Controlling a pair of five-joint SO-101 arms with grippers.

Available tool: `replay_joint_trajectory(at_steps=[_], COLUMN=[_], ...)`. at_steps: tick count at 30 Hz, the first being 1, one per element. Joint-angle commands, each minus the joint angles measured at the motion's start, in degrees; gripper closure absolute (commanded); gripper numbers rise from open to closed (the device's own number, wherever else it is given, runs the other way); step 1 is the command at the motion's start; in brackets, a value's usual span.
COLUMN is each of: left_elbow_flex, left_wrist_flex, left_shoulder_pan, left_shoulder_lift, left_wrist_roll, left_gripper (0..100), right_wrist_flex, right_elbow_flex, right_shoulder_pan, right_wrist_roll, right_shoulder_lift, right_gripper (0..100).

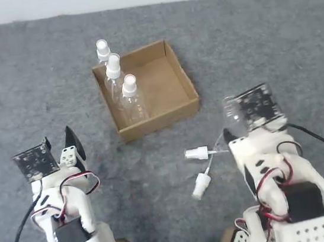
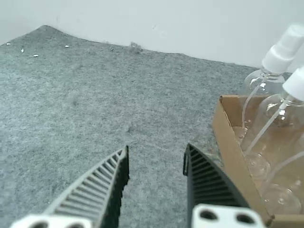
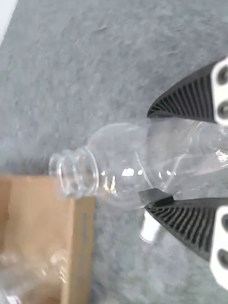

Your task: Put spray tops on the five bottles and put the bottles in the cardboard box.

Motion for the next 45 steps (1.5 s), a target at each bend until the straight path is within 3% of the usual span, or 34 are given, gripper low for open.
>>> replay_joint_trajectory(at_steps=[1, 7, 16, 27, 36, 39, 45], left_elbow_flex=[-1.80, -6.46, -17.71, -20.09, -29.76, -35.12, -44.18], left_wrist_flex=[-0.18, 4.92, 13.80, 17.14, 15.38, 15.21, 15.21], left_shoulder_pan=[-0.09, 3.69, 20.66, 41.49, 51.52, 54.15, 55.38], left_shoulder_lift=[-1.14, -1.14, -0.70, 0.35, 29.63, 39.91, 56.88], left_wrist_roll=[-1.05, -5.54, -11.34, -11.43, -11.69, -14.77, -18.81], left_gripper=[82, 82, 82, 82, 82, 82, 82], right_wrist_flex=[-5.76, -9.80, -9.36, -9.98, -9.98, -9.98, -9.98], right_elbow_flex=[2.99, 10.11, 15.47, 15.82, 15.91, 15.91, 15.91], right_shoulder_pan=[6.99, 12.97, 15.96, 20.97, 24.75, 24.92, 25.01], right_wrist_roll=[-4.31, -8.53, -8.79, -12.04, -13.01, -13.01, -13.01], right_shoulder_lift=[-3.12, -11.12, -26.68, -26.15, -26.15, -26.15, -26.15], right_gripper=[99.3, 99.3, 99.3, 99.3, 99.3, 99.3, 99.3])
